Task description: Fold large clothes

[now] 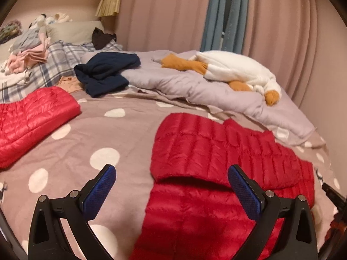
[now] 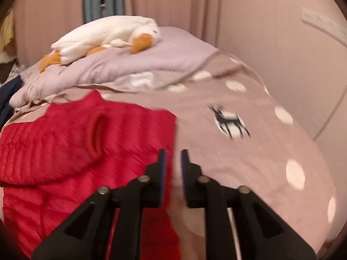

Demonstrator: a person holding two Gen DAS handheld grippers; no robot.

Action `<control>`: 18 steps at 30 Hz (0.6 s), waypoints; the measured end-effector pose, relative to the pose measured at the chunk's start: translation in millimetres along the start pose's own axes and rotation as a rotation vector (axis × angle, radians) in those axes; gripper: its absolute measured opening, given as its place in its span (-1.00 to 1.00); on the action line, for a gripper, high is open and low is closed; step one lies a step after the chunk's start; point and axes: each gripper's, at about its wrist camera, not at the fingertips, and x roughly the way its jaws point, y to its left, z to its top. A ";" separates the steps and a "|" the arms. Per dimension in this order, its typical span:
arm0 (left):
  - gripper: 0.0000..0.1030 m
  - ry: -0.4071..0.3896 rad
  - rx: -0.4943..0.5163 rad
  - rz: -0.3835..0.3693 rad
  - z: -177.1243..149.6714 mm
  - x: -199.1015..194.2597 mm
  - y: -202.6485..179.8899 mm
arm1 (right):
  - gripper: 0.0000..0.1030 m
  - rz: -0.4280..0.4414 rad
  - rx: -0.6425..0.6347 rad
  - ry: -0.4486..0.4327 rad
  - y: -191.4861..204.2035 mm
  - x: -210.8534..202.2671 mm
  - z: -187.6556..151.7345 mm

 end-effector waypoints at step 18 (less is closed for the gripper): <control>0.97 0.045 0.027 -0.001 -5.5 18.9 -8.2 | -0.70 0.422 -0.111 0.115 118.3 49.2 -0.9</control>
